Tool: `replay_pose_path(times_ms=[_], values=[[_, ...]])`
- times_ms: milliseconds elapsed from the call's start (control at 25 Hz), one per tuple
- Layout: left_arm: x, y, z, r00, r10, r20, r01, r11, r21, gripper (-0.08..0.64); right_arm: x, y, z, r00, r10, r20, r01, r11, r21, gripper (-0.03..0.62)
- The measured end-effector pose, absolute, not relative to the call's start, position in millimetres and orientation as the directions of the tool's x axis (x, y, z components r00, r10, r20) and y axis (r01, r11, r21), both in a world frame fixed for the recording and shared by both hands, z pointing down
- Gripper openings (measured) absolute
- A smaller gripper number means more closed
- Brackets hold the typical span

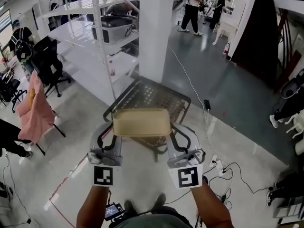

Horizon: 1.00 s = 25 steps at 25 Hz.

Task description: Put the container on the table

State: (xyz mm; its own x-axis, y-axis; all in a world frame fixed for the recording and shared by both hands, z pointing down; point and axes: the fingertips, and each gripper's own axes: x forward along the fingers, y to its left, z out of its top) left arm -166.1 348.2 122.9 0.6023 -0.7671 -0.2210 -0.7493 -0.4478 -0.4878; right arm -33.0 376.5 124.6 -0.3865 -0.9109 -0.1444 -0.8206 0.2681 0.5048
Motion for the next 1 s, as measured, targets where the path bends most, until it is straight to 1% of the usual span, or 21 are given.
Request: replay_pose_path(times_ms=[280, 360, 520, 680, 760, 1000], values=[[-118.5, 344.6, 123.4, 0.536, -0.808, -0.245, -0.801, -0.395, -0.450, 0.046, 17.3, 365.7, 125.6, -0.448, -0.877, -0.175, -0.811, 0.316, 0.493, 0.034], [-110.8, 341.6, 120.9, 0.531, -0.811, -0.246, -0.798, -0.381, -0.468, 0.046, 24.5, 360.1, 124.9, -0.459, -0.870, -0.177, -0.808, 0.327, 0.490, 0.034], [-105.5, 329.6, 113.6, 0.532, -0.811, -0.243, -0.787, -0.367, -0.496, 0.046, 28.3, 344.8, 121.9, -0.469, -0.868, -0.162, -0.809, 0.348, 0.475, 0.034], [-107.4, 309.2, 119.4, 0.527, -0.824, -0.208, -0.784, -0.376, -0.494, 0.046, 27.6, 325.3, 124.1, -0.471, -0.867, -0.162, -0.811, 0.354, 0.466, 0.034], [-108.6, 299.2, 120.3, 0.531, -0.820, -0.213, -0.790, -0.387, -0.475, 0.044, 26.7, 315.0, 126.8, -0.465, -0.873, -0.150, -0.810, 0.351, 0.470, 0.034], [-119.1, 266.6, 130.2, 0.571, -0.795, -0.204, -0.756, -0.413, -0.508, 0.048, 14.5, 288.4, 132.8, -0.434, -0.889, -0.147, -0.815, 0.318, 0.484, 0.032]])
